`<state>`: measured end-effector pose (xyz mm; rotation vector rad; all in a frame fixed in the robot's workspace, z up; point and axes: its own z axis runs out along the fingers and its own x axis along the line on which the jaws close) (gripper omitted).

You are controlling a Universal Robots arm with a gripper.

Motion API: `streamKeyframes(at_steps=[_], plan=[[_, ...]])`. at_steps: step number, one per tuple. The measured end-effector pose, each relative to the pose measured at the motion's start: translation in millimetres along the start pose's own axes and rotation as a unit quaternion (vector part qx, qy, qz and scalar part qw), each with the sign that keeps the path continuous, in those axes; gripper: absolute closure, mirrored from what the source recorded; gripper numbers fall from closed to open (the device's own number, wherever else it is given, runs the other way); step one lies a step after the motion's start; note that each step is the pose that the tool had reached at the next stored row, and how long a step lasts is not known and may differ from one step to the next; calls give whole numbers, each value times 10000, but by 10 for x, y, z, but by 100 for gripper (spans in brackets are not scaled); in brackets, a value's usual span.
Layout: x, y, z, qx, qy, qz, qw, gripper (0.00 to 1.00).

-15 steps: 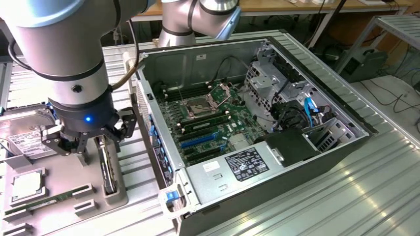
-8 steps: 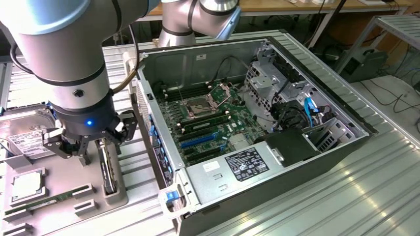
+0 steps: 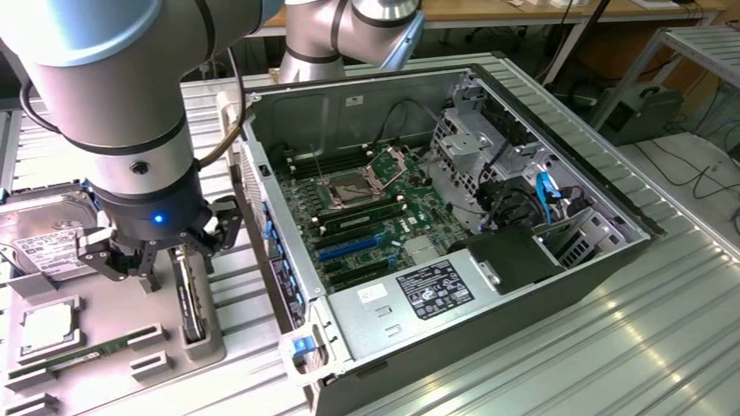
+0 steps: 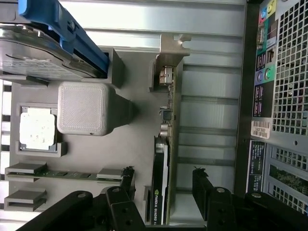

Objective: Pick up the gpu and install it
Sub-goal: 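Pick up the gpu and move the gpu toward the slot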

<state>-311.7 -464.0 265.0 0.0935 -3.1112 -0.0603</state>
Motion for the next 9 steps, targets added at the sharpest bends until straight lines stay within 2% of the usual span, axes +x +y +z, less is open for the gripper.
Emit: streamKeyframes(at_steps=[9], plan=[[-2, -2, 56, 0, 0, 0, 10000, 40]])
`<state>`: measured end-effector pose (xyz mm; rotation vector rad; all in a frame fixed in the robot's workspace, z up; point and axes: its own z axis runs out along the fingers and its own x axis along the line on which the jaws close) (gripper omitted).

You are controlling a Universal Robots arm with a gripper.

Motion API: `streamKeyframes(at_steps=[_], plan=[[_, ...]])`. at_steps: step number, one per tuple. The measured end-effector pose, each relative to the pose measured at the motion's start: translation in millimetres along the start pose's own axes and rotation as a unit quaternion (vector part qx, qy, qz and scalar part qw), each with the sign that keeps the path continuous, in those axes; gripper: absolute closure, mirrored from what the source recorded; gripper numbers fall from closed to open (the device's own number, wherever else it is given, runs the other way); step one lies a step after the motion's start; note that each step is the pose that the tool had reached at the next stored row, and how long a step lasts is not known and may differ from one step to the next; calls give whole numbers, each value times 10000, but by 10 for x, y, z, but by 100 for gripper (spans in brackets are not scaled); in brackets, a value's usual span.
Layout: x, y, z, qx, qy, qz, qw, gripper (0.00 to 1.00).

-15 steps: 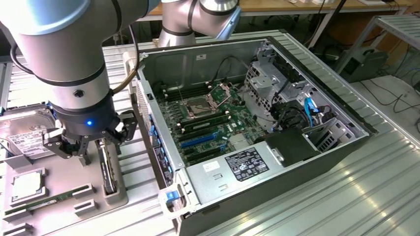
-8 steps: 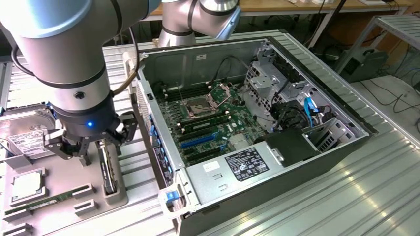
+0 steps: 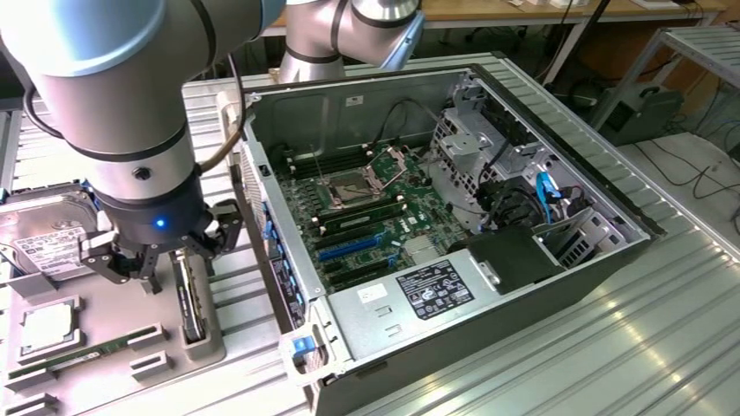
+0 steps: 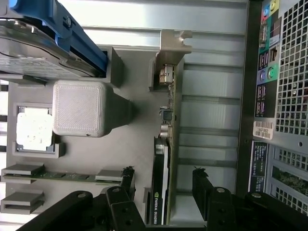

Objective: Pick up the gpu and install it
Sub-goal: 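Pick up the gpu and move the gpu toward the slot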

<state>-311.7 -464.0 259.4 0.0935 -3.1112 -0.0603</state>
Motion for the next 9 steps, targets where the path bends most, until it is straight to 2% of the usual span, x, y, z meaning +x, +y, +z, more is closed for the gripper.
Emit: streamKeyframes(at_steps=[9], plan=[[-1, -3, 53, 0, 0, 0, 10000, 40]])
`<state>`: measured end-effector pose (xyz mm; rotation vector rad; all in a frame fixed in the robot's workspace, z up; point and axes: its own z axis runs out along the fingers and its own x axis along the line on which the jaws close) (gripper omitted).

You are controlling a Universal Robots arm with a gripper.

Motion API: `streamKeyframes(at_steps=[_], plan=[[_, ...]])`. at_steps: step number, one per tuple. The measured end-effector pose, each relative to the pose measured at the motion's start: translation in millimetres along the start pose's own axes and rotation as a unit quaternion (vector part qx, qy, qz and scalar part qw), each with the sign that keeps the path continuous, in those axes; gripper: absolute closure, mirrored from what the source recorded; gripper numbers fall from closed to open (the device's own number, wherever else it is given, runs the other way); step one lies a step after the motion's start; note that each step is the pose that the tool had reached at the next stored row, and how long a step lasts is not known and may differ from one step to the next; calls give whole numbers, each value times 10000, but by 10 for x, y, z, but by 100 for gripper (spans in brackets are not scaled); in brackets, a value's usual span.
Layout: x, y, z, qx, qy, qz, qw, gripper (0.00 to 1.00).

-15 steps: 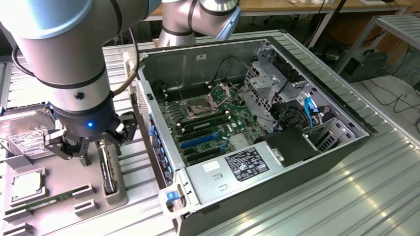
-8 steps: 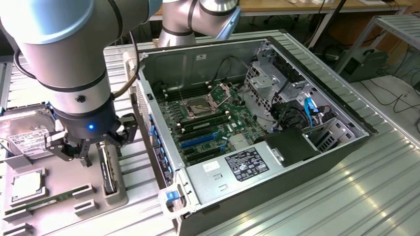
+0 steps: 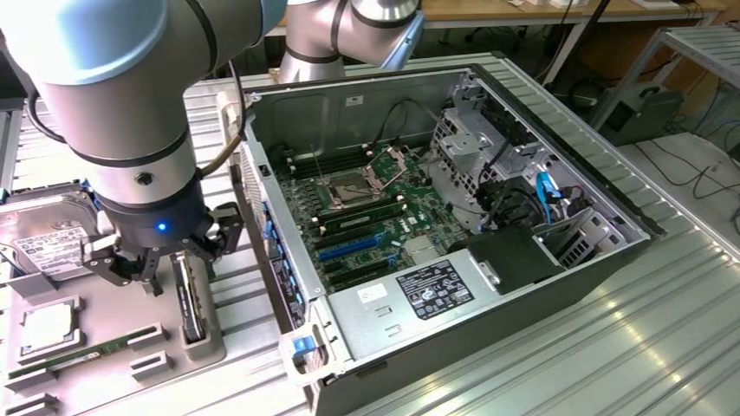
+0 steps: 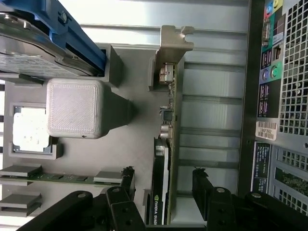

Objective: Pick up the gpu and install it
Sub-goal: 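Pick up the gpu and move the gpu toward the slot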

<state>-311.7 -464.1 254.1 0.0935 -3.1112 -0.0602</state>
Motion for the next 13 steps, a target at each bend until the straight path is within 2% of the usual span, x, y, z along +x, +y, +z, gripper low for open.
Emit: streamKeyframes(at_steps=[13], plan=[[-3, -5, 109, 0, 0, 0, 10000, 40]])
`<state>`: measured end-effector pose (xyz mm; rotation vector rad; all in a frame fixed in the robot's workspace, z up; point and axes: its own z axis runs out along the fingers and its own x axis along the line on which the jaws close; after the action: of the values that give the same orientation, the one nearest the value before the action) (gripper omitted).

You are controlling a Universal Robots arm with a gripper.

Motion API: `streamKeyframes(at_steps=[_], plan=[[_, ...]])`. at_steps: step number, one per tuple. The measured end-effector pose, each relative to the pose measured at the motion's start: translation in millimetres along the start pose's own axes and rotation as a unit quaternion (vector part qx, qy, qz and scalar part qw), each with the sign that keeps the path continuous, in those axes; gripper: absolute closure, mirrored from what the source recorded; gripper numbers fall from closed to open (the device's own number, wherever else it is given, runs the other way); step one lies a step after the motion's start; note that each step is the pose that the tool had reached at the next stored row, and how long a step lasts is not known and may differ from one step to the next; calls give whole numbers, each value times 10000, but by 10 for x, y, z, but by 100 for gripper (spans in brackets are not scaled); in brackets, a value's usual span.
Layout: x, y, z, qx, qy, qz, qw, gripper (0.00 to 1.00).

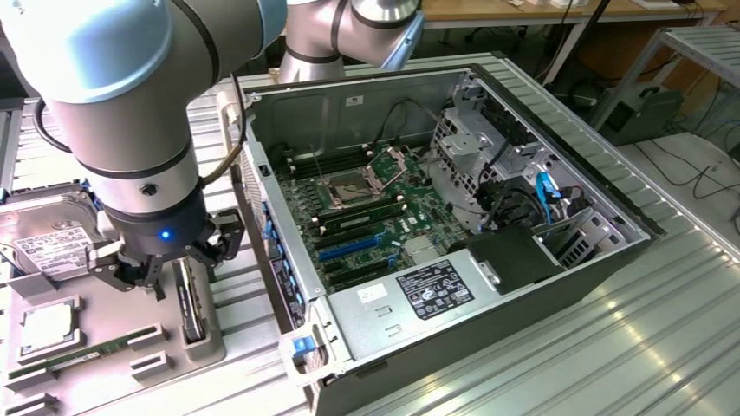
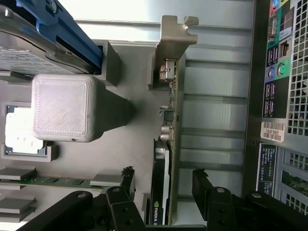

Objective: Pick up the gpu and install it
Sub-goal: 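Pick up the gpu and move the gpu toward the slot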

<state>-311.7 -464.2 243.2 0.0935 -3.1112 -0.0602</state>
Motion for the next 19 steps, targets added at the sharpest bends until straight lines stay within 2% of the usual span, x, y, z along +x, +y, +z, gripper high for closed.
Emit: streamKeyframes(at_steps=[5, 10, 11, 14, 15, 19], plan=[[-1, -2, 48, 0, 0, 0, 10000, 40], [-1, -2, 51, 1, 0, 0, 10000, 41], [-1, -2, 52, 0, 0, 0, 10000, 49], [-1, -2, 52, 0, 0, 0, 10000, 50], [-1, -2, 52, 0, 0, 0, 10000, 57], [16, -1, 54, -1, -3, 61, 10000, 57]])
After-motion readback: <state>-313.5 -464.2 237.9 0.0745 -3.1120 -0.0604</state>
